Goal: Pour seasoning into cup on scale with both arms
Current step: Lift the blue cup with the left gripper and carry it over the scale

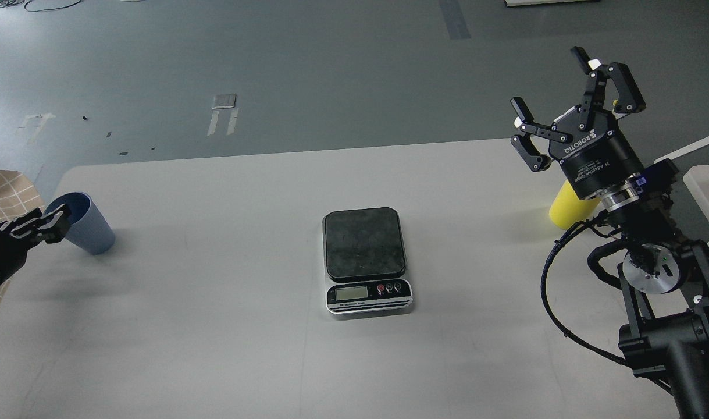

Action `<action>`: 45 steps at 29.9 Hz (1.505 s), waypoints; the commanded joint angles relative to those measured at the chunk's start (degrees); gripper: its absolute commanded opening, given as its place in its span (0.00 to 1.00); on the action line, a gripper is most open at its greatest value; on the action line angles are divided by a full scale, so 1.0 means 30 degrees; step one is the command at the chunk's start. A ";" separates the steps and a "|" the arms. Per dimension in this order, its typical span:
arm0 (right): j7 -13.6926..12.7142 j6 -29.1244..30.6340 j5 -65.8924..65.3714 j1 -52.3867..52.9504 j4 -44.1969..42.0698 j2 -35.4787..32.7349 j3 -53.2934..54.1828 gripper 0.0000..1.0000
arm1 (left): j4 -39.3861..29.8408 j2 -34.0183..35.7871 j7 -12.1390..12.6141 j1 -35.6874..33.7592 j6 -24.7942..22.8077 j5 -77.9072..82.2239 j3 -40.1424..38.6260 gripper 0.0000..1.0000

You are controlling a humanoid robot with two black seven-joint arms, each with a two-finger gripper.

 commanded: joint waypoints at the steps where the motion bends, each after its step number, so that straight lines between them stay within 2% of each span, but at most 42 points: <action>1: 0.0000 0.0000 -0.0002 0.0001 0.0000 0.0000 0.0028 1.00 | 0.0022 0.0022 0.0000 0.0030 -0.0001 0.0099 0.0029 0.31; 6: 0.0000 0.0000 -0.0002 0.0001 0.0000 0.0000 0.0028 1.00 | 0.0022 0.0052 0.0000 -0.0174 -0.0526 0.0070 0.0876 0.04; 8: 0.0000 0.0000 -0.0002 0.0001 0.0000 0.0000 0.0028 1.00 | 0.0022 0.0052 0.0000 -0.0292 -0.0907 0.0070 0.0936 0.00; 14: 0.0000 0.0000 -0.0002 0.0001 0.0000 0.0000 0.0057 1.00 | 0.0022 0.0081 0.0000 -0.0555 -0.2138 -0.0017 0.0907 0.00; 22: 0.0000 0.0000 -0.0002 -0.0029 0.0000 0.0000 0.0057 1.00 | -0.0037 0.0169 0.0000 -0.1024 -0.2169 0.0041 0.0907 0.00; 27: 0.0000 0.0000 -0.0002 -0.0029 0.0029 0.0000 0.0057 1.00 | -0.0241 0.0403 0.0000 -0.2166 -0.2286 0.0099 0.0907 0.00; 32: 0.0000 0.0000 -0.0002 -0.0058 0.0058 0.0000 0.0057 1.00 | -0.0505 0.0726 0.0000 -0.3805 -0.4333 0.0129 0.0907 0.00; 34: 0.0000 0.0000 0.0027 -0.0029 0.0087 0.0000 0.0058 1.00 | -0.1409 0.0784 0.0000 -0.4800 -0.5533 0.0129 0.0907 0.00; 36: 0.0000 0.0000 0.0028 -0.0029 0.0117 0.0000 0.0087 1.00 | -0.2055 0.0842 0.0000 -0.5096 -0.5946 0.0187 0.0907 0.00; 45: 0.0000 0.0000 0.0057 0.0059 0.0117 0.0000 0.0087 1.00 | -0.7998 0.1399 0.0000 -0.7350 -0.8901 0.0275 0.0907 0.00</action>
